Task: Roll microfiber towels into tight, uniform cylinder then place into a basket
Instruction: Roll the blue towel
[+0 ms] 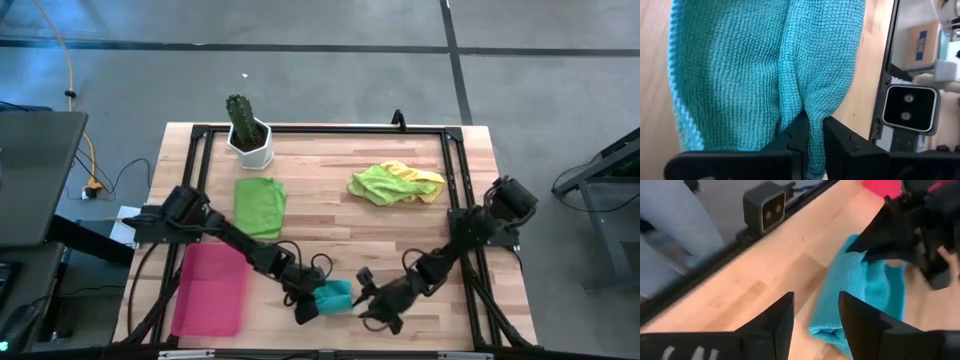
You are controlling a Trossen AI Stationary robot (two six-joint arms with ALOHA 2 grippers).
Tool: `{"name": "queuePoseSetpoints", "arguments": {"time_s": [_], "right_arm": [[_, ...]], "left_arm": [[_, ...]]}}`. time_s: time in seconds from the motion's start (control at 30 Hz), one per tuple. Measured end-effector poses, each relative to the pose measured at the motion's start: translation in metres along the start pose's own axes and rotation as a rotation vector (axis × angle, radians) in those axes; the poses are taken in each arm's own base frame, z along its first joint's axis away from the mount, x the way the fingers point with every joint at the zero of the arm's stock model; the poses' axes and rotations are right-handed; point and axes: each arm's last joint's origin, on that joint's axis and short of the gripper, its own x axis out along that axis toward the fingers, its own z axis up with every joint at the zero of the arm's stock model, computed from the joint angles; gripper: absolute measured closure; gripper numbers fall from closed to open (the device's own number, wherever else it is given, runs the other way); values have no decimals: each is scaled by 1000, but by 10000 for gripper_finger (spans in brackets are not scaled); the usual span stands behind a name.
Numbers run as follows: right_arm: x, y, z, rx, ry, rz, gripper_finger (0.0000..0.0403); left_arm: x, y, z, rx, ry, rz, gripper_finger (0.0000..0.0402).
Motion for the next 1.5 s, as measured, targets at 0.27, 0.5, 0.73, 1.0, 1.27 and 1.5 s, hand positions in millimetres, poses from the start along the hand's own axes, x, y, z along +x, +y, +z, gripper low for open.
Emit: {"name": "queuePoseSetpoints", "arguments": {"time_s": [0.27,0.5,0.73,1.0,1.27,1.5], "right_arm": [[15,-2,-11,98,9,-69,215],[25,1,-22,99,57,-70,183],[30,6,-30,253,92,-63,185],[33,8,-36,507,116,-100,210],[37,9,-42,664,129,-161,263],[37,8,-45,722,133,-198,322]], "left_arm": [[-2,4,9,-39,-30,-12,371],[-2,4,9,-54,-36,-12,371],[-2,3,9,-65,-40,-14,371],[-2,2,10,-59,-52,-23,371],[-2,1,10,-63,-52,-32,371],[-3,1,10,-62,-33,-49,371]]}}
